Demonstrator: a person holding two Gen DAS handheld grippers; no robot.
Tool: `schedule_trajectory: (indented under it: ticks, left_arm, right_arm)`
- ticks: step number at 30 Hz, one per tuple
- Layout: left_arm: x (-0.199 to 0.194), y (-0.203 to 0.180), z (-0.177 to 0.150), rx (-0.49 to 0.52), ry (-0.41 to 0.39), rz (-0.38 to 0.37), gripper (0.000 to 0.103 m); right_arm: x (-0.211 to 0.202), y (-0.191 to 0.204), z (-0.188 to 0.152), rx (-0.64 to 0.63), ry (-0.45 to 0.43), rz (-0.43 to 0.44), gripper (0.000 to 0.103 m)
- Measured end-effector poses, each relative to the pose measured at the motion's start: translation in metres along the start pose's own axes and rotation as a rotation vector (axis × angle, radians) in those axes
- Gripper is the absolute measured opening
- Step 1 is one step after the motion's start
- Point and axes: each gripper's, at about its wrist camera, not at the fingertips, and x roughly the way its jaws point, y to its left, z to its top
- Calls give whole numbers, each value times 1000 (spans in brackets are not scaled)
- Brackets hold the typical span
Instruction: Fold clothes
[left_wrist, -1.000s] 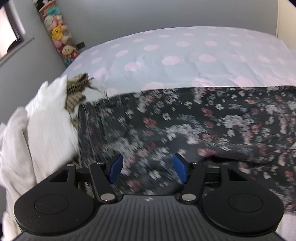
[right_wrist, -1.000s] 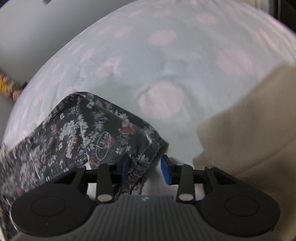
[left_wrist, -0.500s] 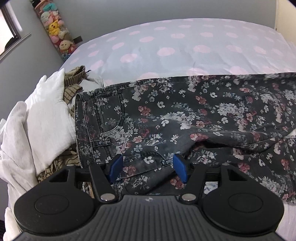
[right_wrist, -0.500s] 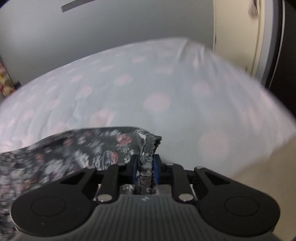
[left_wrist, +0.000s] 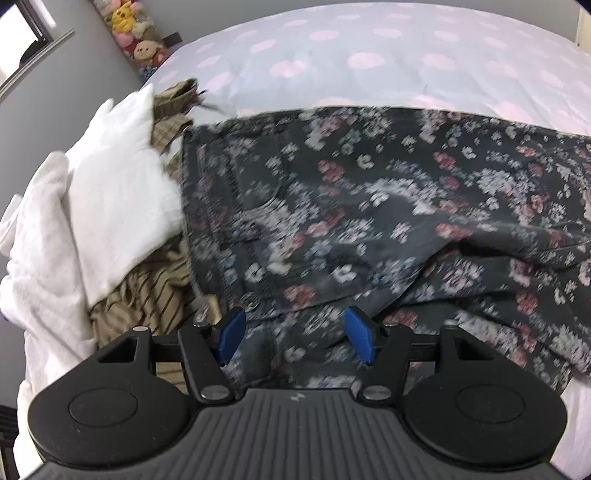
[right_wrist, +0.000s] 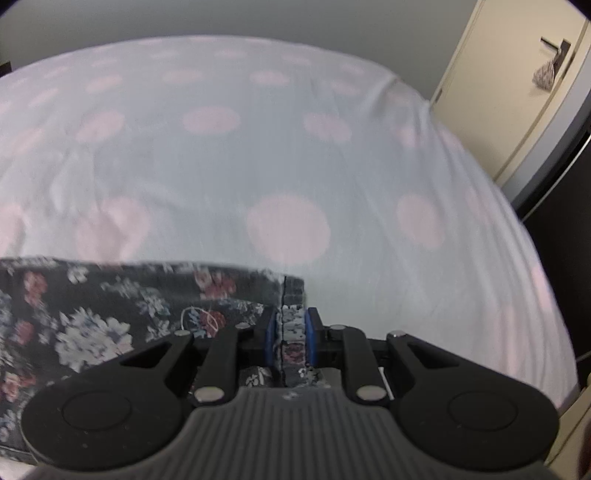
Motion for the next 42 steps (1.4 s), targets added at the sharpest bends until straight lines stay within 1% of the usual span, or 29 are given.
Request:
schedule_trajectory:
  ticks: [2,5,7,9,11,13,15,18,19,21,24,26,27,28,30,31,33,34,35,36,38,40,42]
  left_arm:
    - [-4,4,-7,-10,12,1,58]
    - [-22,2,-22,1,14,-9,58]
    - [-36,-3,-32,25,16,-25,58]
    - [-49,-13,-43,56,25,-49,58]
    - [-56,-29,-52,123,35,-80,58]
    - [-60,-50,-64,223,40,-108,59]
    - [-58,-71,-75,309,50,-136,59]
    - [-46,-96,-93,437,64,-176,59]
    - [-41,-103,-99,482,63,-181,59]
    - [-33,-114,-110,584,54,-164,59]
    - [-21,-128,-126,748,57,-135,59]
    - [-14,-133,-135,831,53,-85,58]
    - [-12,-134,-138,852,50,-67,56]
    - [-12,-133,-138,856,48,-58,53]
    - [-12,-130,-139,864,43,-41,37]
    - [-12,-129,-140,869,41,-32,32]
    - [-12,-127,-141,877,36,-15,16]
    - [-15,-124,-140,863,31,-20,14]
    - [-20,-119,-137,832,20,-37,7]
    - [-26,-113,-134,801,2,-46,4]
    - [-41,-101,-129,748,-51,-37,3]
    - [-58,-88,-123,692,-105,-25,3]
    - [-73,-76,-114,632,-145,-12,3]
  right_arm:
    - [0,0,-4,-5,-11,1,20]
    - [-7,1,-5,-20,-35,-6,23]
    - [-21,1,-5,-25,-73,2,28]
    - [-37,-1,-6,-21,-114,30,30]
    - [-54,-4,-9,-8,-156,73,33]
    - [-74,-6,-19,9,-180,127,36]
    - [-98,-8,-38,10,-183,180,38]
    - [-136,-12,-77,-18,-165,232,51]
    - [-146,-13,-92,-16,-147,244,52]
    - [-166,-16,-123,-4,-107,267,52]
    - [-192,-19,-168,63,-43,287,52]
    - [-210,-16,-196,92,-20,303,52]
    - [-219,-13,-209,100,-12,312,53]
    - [-227,-8,-219,95,-7,319,54]
    - [-241,3,-238,76,1,331,56]
    - [-246,10,-243,57,5,342,60]
    - [-256,27,-255,-2,8,370,61]
    - [-258,37,-258,-40,11,379,61]
    - [-257,46,-259,-80,16,372,61]
    - [-256,55,-260,-120,21,361,61]
    - [-248,67,-259,-160,42,331,61]
    - [-237,71,-257,-145,74,330,61]
    - [-224,74,-251,-115,113,347,61]
